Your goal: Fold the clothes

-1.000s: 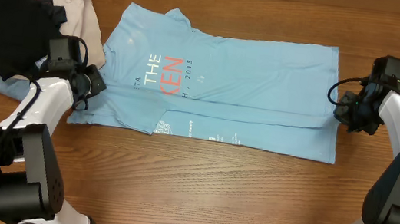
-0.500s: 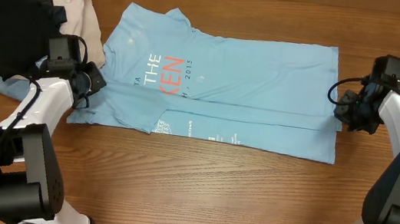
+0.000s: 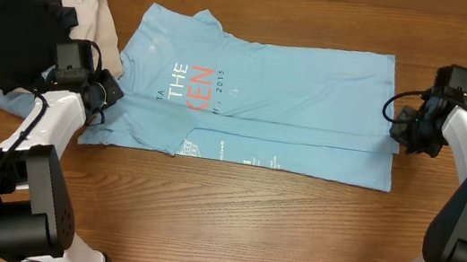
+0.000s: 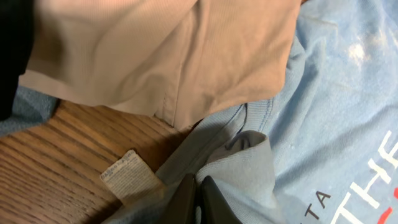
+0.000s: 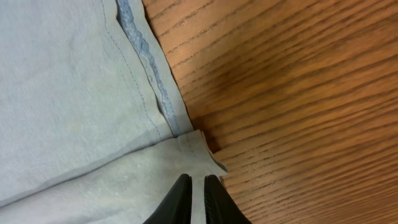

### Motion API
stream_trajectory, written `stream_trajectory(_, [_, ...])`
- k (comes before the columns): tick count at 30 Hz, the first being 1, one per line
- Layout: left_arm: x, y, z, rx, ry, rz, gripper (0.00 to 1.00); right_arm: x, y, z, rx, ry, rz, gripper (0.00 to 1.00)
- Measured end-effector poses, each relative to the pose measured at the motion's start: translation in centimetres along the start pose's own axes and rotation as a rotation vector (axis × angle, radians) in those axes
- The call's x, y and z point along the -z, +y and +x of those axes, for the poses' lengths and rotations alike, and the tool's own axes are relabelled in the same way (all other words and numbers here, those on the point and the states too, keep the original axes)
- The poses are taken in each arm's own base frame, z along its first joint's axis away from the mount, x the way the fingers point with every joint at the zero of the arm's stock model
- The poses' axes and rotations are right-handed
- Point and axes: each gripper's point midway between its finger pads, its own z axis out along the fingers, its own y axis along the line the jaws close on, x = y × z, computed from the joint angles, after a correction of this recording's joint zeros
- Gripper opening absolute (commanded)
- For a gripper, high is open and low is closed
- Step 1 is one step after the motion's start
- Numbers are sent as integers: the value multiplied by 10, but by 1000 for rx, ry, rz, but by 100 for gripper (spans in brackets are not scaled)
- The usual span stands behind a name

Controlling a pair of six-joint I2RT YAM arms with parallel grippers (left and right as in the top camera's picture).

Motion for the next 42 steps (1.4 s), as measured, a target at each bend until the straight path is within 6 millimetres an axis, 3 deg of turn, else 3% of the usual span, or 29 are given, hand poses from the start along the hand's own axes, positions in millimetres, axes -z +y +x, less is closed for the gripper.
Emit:
stream_trajectory(1, [0, 0, 0, 10, 0, -1, 12, 0, 0, 1, 0, 3, 0, 11])
stream_trajectory(3, [0, 0, 0, 33, 0, 0, 36, 0, 0, 2, 0, 9, -3, 11])
stream_trajectory(4, [0, 0, 0, 35, -1, 0, 42, -1, 1, 3, 0, 16, -8, 11])
stream_trajectory(8, [0, -3, 3, 52, 17, 17, 53, -6, 4, 10, 0, 52, -25, 11])
stream_trajectory(17, [9, -40, 65, -51, 262, 161, 51, -38, 9, 35, 11, 191, -29, 11])
stream_trajectory(27, [21, -97, 127, -437, 316, 227, 56, -43, 12, 39, 22, 208, -27, 11])
stream_trajectory(36, [26, -118, 155, -727, 274, 204, 52, -43, 13, 39, 21, 207, -27, 11])
stream_trajectory(42, [23, -115, 159, -792, 266, 166, 47, -43, 13, 39, 22, 206, -28, 11])
